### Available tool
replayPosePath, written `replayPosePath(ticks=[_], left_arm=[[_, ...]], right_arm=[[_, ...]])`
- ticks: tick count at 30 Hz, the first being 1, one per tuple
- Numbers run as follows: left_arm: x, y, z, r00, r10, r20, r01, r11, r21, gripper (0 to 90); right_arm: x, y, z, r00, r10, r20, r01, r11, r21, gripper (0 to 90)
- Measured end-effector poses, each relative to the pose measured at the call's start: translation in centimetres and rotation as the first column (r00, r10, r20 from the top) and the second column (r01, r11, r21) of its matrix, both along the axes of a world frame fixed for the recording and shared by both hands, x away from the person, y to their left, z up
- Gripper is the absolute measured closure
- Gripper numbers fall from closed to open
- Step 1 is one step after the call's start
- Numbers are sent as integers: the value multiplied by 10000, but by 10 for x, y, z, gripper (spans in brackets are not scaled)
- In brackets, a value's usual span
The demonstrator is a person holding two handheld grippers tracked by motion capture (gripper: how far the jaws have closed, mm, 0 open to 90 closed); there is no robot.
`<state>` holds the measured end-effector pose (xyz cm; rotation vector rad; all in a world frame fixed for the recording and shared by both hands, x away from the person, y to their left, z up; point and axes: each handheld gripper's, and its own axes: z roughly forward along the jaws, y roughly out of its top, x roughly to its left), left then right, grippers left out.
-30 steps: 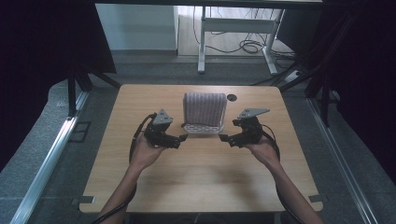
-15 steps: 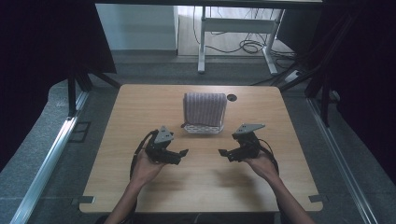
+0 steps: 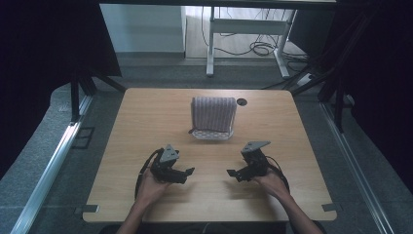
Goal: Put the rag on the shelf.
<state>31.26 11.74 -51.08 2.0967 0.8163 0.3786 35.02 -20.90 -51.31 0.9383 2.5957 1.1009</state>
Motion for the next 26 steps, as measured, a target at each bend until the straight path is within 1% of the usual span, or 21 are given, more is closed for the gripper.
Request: replayPosePath(ticks=[2,5,8,10,11,12,13,15,17,18,19,26], left_arm=[[-1,1,-5,9999,37,-151,-38,10000,-47,116],[-4,1,-13,9994,46,-338,-45,10000,36,116],[-5,0,-22,9982,20,-594,-13,9999,129,116],[-5,-1,-28,9971,37,-765,-16,9996,276,116],[-6,-2,-31,9962,88,-868,-51,9990,433,116],[-5,-3,-31,9958,112,-909,-51,9977,669,116],[-6,-4,-31,9962,149,-858,-86,9973,728,117],[-5,-6,-32,9959,195,-882,-115,9959,896,118],[-4,-8,-33,9936,192,-1113,-60,9931,1174,120],[-4,-8,-33,9933,213,-1140,-81,9933,1151,116],[-3,-8,-33,9931,266,-1143,-134,9934,1142,116],[-3,-8,-33,9923,398,-1174,-257,9925,1192,99]], right_arm=[[-2,0,-3,10000,3,-48,-3,10000,-37,2],[-4,1,-10,9998,126,-157,-129,9998,-153,0],[-4,1,-16,9997,131,-196,-138,9994,-320,0],[-4,1,-20,9996,121,-236,-129,9994,-326,0],[-5,1,-21,9996,117,-247,-125,9995,-302,0],[-5,1,-23,9996,122,-260,-130,9995,-304,0],[-5,1,-25,9995,151,-262,-161,9993,-346,0],[-5,1,-27,9998,209,-14,-209,9990,-392,0],[-6,1,-29,9994,245,224,-235,9987,-445,0],[-6,1,-30,9989,247,398,-229,9988,-435,0],[-7,1,-31,9977,231,638,-197,9983,-542,0],[-8,1,-32,9977,218,647,-182,9983,-562,0]])
